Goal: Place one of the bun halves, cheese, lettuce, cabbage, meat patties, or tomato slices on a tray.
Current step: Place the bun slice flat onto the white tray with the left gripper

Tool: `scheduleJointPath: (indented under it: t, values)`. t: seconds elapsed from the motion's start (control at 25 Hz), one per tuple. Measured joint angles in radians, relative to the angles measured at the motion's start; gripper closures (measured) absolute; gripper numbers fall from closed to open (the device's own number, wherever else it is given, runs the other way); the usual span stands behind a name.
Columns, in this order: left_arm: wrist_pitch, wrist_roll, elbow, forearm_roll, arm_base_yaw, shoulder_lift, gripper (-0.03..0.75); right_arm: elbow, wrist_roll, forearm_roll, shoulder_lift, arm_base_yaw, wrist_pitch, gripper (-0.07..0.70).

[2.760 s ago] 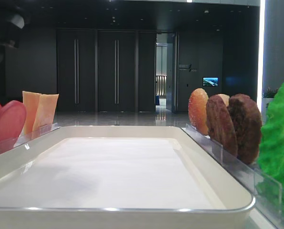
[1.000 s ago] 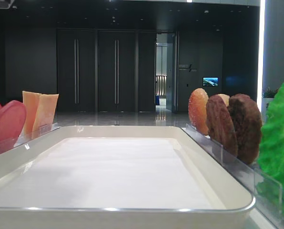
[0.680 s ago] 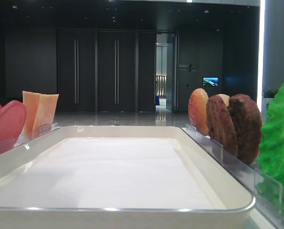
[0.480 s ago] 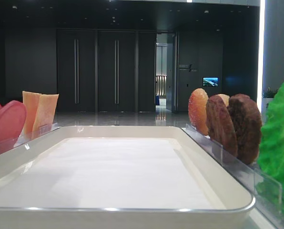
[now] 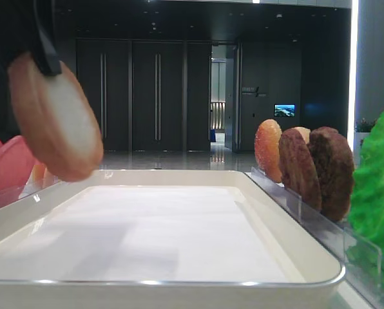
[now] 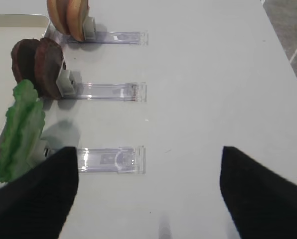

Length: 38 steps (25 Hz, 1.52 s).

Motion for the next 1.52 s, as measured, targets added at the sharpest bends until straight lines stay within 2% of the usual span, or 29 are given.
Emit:
scheduleJointPath:
  t: [0.08,0.12,0.16,0.28,0.36,0.64,0.8,1.16,1.52]
  values:
    - [-0.055,0.048,0.024,-0.061,0.000,0.024,0.576,0.000,0.000,0.000,0.000,0.000,0.000,0.078]
    - [-0.112,0.104,0.040,-0.123,0.000,0.054,0.576,0.000,0.000,0.000,0.000,0.000,0.000,0.078]
    - [-0.112,0.104,0.040,-0.123,0.000,0.054,0.576,0.000,0.000,0.000,0.000,0.000,0.000,0.078]
    - [-0.190,0.187,0.045,-0.215,0.000,0.090,0.576,0.000,0.000,0.000,0.000,0.000,0.000,0.078]
    - [-0.220,0.237,0.045,-0.269,0.000,0.112,0.577,0.000,0.000,0.000,0.000,0.000,0.000,0.078]
    - [-0.250,0.396,0.045,-0.431,0.006,0.205,0.577,0.000,0.000,0.000,0.000,0.000,0.000,0.078]
    - [-0.250,0.449,0.045,-0.468,0.021,0.241,0.577,0.000,0.000,0.000,0.000,0.000,0.000,0.078]
    - [-0.249,0.470,0.045,-0.485,0.056,0.263,0.577,0.000,0.000,0.000,0.000,0.000,0.000,0.078]
    - [-0.240,0.473,0.045,-0.489,0.060,0.272,0.577,0.000,0.000,0.000,0.000,0.000,0.000,0.078]
